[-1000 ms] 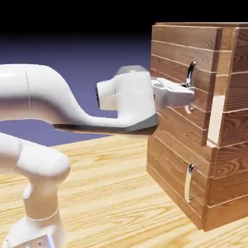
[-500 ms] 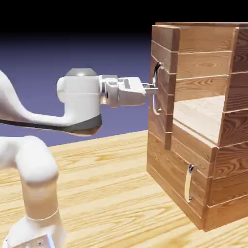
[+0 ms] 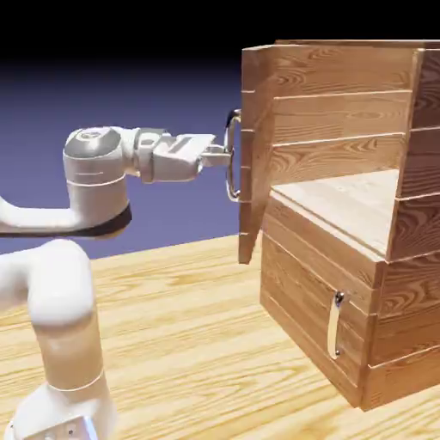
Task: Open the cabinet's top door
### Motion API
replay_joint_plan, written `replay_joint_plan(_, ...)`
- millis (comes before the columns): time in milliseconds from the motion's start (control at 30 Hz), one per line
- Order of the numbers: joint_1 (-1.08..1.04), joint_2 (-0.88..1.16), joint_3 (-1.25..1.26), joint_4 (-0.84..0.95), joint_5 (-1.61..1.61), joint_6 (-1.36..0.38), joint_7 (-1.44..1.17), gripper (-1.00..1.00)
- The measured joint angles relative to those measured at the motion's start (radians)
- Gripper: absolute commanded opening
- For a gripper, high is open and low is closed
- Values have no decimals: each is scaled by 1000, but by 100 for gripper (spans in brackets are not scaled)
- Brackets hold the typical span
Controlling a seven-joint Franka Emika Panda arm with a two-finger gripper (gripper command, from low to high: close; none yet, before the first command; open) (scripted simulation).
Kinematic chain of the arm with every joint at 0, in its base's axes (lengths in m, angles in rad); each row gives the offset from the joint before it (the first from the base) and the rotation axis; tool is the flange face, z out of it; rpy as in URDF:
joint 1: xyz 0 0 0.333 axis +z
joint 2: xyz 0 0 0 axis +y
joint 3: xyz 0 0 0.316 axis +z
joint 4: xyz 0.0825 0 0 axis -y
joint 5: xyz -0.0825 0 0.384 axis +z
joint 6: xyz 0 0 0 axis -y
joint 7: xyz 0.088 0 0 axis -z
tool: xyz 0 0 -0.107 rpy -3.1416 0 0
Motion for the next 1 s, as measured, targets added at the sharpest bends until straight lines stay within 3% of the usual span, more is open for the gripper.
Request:
replay_joint_plan(500,148,-76,536,79,541,-529,-86,-100)
replay_joint_plan(1000,-157,87,996,558,893,-1078,-79,-100)
